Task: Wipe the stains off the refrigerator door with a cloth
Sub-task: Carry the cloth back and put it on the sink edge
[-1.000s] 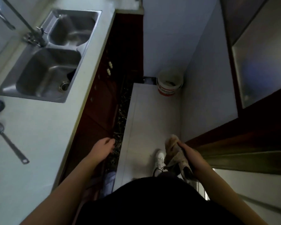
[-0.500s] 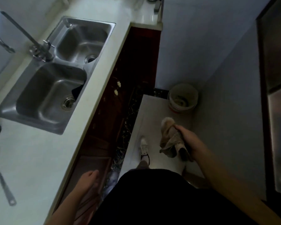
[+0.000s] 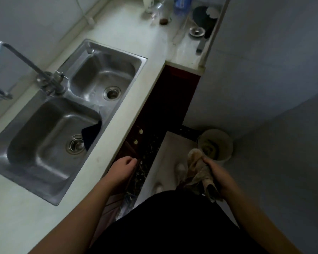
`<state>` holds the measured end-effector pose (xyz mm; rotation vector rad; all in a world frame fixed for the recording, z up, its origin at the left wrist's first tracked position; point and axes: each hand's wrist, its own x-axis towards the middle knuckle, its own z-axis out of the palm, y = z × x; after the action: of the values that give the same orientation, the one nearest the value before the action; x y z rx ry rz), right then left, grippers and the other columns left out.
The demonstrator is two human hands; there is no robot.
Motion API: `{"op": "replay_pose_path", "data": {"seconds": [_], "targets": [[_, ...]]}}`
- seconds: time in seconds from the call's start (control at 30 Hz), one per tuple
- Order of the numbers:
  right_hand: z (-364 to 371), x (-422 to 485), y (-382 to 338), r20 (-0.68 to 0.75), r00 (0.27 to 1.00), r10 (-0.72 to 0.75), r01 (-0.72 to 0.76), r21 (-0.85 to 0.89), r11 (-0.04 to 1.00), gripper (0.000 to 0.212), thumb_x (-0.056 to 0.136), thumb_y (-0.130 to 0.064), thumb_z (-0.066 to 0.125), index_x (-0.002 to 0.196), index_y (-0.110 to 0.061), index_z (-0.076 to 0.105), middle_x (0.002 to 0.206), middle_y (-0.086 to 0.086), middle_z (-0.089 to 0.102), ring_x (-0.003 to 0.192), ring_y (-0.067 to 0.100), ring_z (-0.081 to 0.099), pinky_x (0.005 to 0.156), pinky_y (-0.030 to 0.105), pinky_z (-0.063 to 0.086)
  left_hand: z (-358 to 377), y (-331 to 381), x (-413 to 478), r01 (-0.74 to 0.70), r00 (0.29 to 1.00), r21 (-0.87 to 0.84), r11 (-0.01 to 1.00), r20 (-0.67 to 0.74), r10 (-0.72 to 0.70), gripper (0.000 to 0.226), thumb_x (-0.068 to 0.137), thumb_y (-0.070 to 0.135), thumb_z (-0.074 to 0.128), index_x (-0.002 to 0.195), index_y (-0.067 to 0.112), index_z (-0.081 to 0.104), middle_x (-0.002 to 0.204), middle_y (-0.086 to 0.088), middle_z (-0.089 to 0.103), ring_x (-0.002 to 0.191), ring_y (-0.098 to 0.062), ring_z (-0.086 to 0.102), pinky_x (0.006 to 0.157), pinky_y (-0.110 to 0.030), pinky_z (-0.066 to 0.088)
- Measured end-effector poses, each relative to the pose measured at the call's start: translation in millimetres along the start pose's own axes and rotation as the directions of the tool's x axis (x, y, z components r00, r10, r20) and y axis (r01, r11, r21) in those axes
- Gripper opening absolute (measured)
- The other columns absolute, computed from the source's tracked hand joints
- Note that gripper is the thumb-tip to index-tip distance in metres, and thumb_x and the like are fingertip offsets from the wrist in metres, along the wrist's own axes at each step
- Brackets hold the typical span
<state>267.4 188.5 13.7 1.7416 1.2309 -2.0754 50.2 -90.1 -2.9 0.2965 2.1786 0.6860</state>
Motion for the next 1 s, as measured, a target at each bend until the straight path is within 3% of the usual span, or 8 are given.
{"op": "replay_pose_path", "data": {"seconds": [0.1,0.13,0.33,0.53,0.67,0.8,0.9,1.0], "targets": [[12.4,29.8,-43.5,0.038,0.999,0.037,-0.034,-0.078,0.996,0.033,0.101,-0.041,0.057,0.093,-0.013,0.071,0.076,0.006,0.079,0.067,0.021,0.076,0.057,0.032,0.058,-1.1,3.1,19.2,0.105,0.994,-0.117,0.988,-0.027,-0.108,0.041,0.100,0.043,0.049,0.096,0.007,0.069,0.095,-0.014,0.073,0.090,-0.030,0.071,0.088,-0.047,0.055],[18.4,39.3,-60.1,0.042,0.998,0.049,-0.043,-0.126,0.991,0.032,0.101,-0.040,0.057,0.090,-0.014,0.070,0.072,0.005,0.078,0.062,0.021,0.075,0.055,0.030,0.054,-0.1,2.1,23.1,0.146,0.988,-0.150,0.978,-0.034,-0.153,0.042,0.101,0.042,0.049,0.098,0.006,0.069,0.097,-0.016,0.073,0.091,-0.031,0.071,0.089,-0.048,0.055],[75.5,83.7,-155.6,0.166,0.982,0.095,-0.025,-0.384,0.923,0.033,0.101,-0.036,0.059,0.111,-0.007,0.069,0.112,0.017,0.069,0.105,0.035,0.066,0.086,0.042,0.054,21.9,-8.1,21.7,0.373,0.897,-0.380,0.846,-0.085,-0.434,0.036,0.102,0.034,0.052,0.094,0.004,0.069,0.094,-0.020,0.074,0.091,-0.037,0.072,0.093,-0.054,0.057],[167.9,105.4,-233.0,0.361,0.922,-0.143,0.299,-0.425,0.854,0.022,0.099,-0.027,0.063,0.114,-0.011,0.069,0.099,0.007,0.073,0.076,0.014,0.073,0.059,0.023,0.056,38.4,1.4,4.0,0.423,0.831,-0.427,0.799,-0.170,-0.530,0.038,0.101,0.042,0.049,0.085,0.014,0.069,0.084,-0.006,0.074,0.080,-0.021,0.072,0.077,-0.039,0.055],[239.9,116.5,-268.5,0.382,0.886,-0.262,0.403,-0.359,0.842,0.021,0.094,-0.030,0.068,0.108,-0.014,0.067,0.103,0.006,0.071,0.093,0.020,0.069,0.075,0.029,0.057,47.6,7.4,-3.2,0.433,0.775,-0.474,0.767,-0.239,-0.585,0.036,0.101,0.037,0.050,0.072,0.019,0.060,0.074,0.000,0.069,0.066,-0.005,0.066,0.065,-0.028,0.045],[290.6,140.9,-273.2,0.372,0.857,-0.357,0.497,-0.412,0.764,0.028,0.088,-0.033,0.075,0.101,-0.011,0.065,0.107,0.010,0.071,0.101,0.023,0.069,0.094,0.038,0.058,56.0,4.5,-0.9,0.421,0.731,-0.610,0.671,-0.211,-0.650,0.033,0.102,0.032,0.051,0.077,0.014,0.065,0.082,-0.001,0.072,0.073,-0.014,0.072,0.080,-0.040,0.057],[302.7,156.2,-268.2,0.412,0.822,-0.393,0.565,-0.505,0.652,0.041,0.082,-0.036,0.080,0.108,-0.007,0.067,0.104,0.010,0.072,0.099,0.027,0.071,0.091,0.045,0.060,58.4,-0.1,5.1,0.402,0.717,-0.663,0.631,-0.201,-0.668,0.035,0.102,0.032,0.053,0.089,0.004,0.068,0.087,-0.008,0.074,0.080,-0.021,0.073,0.084,-0.046,0.059],[296.0,160.1,-264.0,0.482,0.766,-0.427,0.643,-0.604,0.472,0.044,0.080,-0.042,0.080,0.110,-0.014,0.064,0.101,0.003,0.072,0.094,0.024,0.072,0.084,0.044,0.061,59.6,-4.6,10.5,0.410,0.720,-0.663,0.627,-0.187,-0.668,0.032,0.101,0.032,0.053,0.087,0.008,0.069,0.087,-0.006,0.073,0.077,-0.021,0.073,0.085,-0.046,0.058]]}}
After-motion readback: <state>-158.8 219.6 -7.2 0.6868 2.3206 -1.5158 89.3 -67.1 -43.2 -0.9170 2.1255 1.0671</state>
